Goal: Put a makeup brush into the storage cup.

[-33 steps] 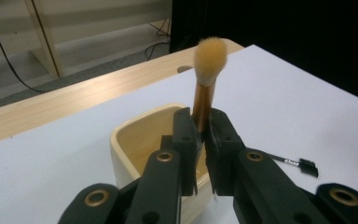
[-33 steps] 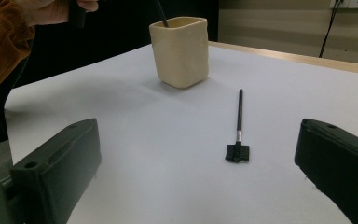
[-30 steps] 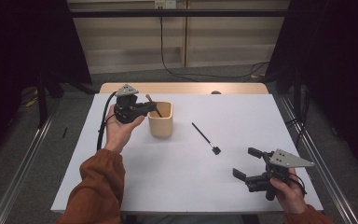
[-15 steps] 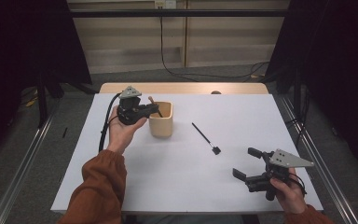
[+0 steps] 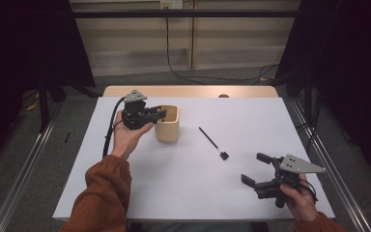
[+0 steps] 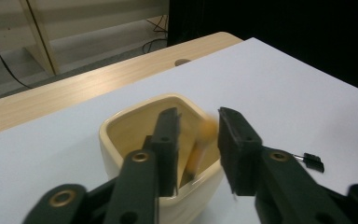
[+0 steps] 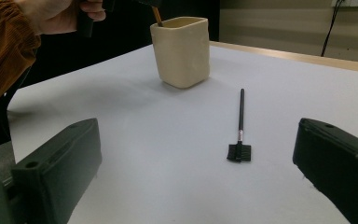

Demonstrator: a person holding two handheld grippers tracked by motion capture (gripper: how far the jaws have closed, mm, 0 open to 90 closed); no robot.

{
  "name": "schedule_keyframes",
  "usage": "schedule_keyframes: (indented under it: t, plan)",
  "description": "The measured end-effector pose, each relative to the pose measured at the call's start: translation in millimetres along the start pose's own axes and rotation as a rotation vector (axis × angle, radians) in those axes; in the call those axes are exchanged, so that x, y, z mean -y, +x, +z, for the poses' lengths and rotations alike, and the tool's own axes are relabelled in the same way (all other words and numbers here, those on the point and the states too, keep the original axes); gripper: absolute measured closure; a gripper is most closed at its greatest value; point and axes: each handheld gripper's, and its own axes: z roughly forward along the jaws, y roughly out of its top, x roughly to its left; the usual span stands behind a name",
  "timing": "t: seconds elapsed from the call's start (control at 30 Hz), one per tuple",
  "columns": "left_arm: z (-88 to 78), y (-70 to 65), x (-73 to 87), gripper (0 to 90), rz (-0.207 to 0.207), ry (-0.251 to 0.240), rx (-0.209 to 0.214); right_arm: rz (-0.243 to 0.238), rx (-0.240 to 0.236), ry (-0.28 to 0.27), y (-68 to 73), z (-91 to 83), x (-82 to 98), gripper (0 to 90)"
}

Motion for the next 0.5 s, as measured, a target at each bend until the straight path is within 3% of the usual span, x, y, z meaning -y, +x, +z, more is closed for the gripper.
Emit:
schedule_keyframes:
  t: [0.5]
  plan:
    - [0.2,-0.9,2.6,12.7,-0.020,-0.043,-0.045,0.003,-0.003,-0.005,-1.2,0.2,-0.4,0.4]
